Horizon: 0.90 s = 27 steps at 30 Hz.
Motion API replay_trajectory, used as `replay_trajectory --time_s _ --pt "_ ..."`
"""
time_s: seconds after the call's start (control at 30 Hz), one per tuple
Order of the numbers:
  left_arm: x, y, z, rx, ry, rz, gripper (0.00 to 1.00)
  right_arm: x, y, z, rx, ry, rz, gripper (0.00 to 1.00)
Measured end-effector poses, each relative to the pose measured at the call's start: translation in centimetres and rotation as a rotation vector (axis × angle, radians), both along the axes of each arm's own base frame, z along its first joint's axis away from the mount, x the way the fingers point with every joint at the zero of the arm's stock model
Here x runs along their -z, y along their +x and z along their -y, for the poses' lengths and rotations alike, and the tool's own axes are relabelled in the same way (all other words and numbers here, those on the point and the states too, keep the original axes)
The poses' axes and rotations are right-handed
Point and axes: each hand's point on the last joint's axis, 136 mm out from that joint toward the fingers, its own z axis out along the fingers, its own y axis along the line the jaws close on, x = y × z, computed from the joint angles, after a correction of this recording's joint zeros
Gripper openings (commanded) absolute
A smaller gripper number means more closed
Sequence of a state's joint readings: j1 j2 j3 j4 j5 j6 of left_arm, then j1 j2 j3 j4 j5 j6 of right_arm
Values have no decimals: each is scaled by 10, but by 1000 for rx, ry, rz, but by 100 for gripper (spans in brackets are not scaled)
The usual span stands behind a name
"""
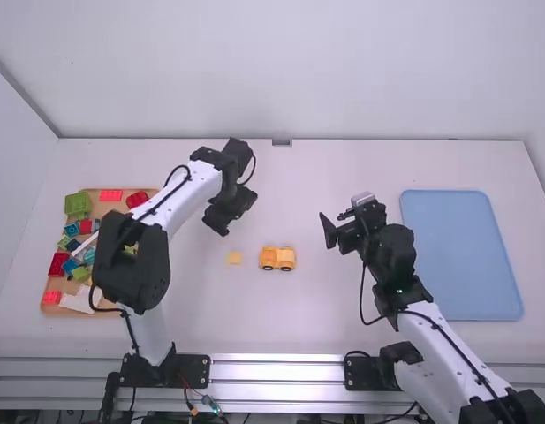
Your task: Assemble lego blocks to make yellow taxi
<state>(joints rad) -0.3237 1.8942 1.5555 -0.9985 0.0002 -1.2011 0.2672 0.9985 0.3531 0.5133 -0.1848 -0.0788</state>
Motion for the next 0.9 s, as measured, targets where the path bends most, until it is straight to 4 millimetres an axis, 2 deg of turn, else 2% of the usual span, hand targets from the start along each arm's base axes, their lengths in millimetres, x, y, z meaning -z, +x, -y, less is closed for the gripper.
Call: replay_trajectory --time_s 0.07,0.1,0.2,0.33,0.47,0.53,0.6,0.63,0.73,0.77,0.87,0.9 --pt "-11 12 -4 206 61 58 99 0 0 0 0 -1 1 99" --pt "-12 14 -5 228 69 64 99 0 0 0 0 -1 1 99" --pt "-20 29 -21 591 243 113 99 0 0 0 0 -2 1 98" --pt "-25 39 -39 879 425 98 99 -1 0 0 0 0 4 99" --pt "-28 63 -40 1113 546 153 99 -2 0 0 0 2 7 98" --pt "-24 65 -36 1209 542 161 99 -2 0 0 1 1 7 99" --pt "-11 56 -32 1413 473 143 99 -2 0 0 0 -1 8 99" --pt "-9 53 -32 1451 454 140 99 -2 0 0 0 0 8 99" --pt "11 22 -34 1755 226 153 99 -2 0 0 0 2 8 99" --pt "13 16 -35 1805 177 167 99 -2 0 0 0 2 9 98" --pt "15 -12 -36 1994 -32 295 99 -4 1 0 0 4 16 99" --pt "13 -20 -36 2056 -100 385 99 -5 1 0 0 4 19 98"
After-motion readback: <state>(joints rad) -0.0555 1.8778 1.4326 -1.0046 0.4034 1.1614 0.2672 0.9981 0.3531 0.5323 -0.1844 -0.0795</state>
